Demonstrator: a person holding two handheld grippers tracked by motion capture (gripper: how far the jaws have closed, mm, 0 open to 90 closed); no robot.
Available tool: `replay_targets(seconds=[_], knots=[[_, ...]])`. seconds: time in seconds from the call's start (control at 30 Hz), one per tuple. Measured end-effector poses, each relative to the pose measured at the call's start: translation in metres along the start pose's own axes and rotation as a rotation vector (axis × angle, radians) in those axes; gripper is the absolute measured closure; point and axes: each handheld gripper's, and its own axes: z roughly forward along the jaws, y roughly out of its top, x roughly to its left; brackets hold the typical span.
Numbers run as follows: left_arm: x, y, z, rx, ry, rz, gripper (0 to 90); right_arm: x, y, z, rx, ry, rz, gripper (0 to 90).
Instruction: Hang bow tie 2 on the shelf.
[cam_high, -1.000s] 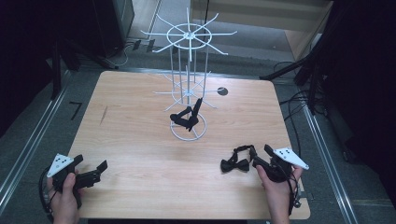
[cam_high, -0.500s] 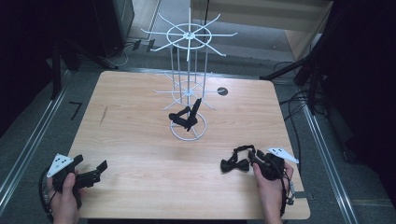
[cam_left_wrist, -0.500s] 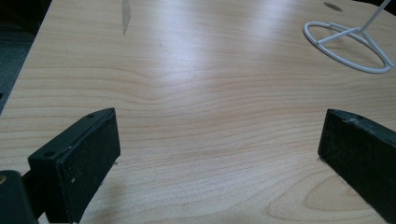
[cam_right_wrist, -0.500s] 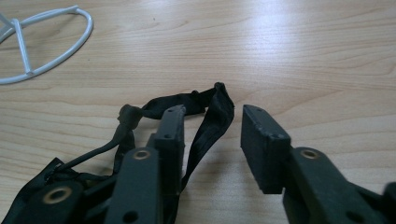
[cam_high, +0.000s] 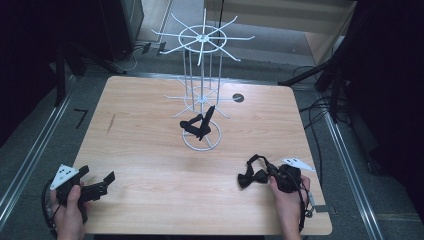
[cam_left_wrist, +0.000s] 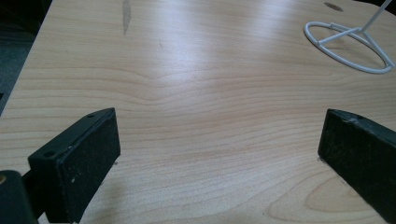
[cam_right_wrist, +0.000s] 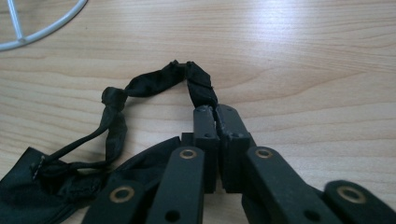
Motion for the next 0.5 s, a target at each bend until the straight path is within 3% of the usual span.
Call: replay_targets(seconds=[0.23, 0.37, 0.43, 0.5], knots=[[0.000, 0.000, 0.000, -0.001, -0.001, 0.002, 0.0, 0.005, 0.002, -0.008, -0.030, 0.011, -0.018, 90.0], [0.000, 0.000, 0.000, 0.001, -0.001, 0.001, 0.0, 0.011, 0.005, -0.016, -0.081, 0.009, -0.051, 90.0], [0.000, 0.000, 0.000, 0.001, 0.000, 0.000, 0.0, 0.018, 0.006, -0.021, -0.118, 0.005, -0.097, 90.0], [0.000, 0.000, 0.000, 0.001, -0.001, -0.001, 0.0, 0.019, 0.006, -0.022, -0.123, 0.007, -0.102, 90.0]])
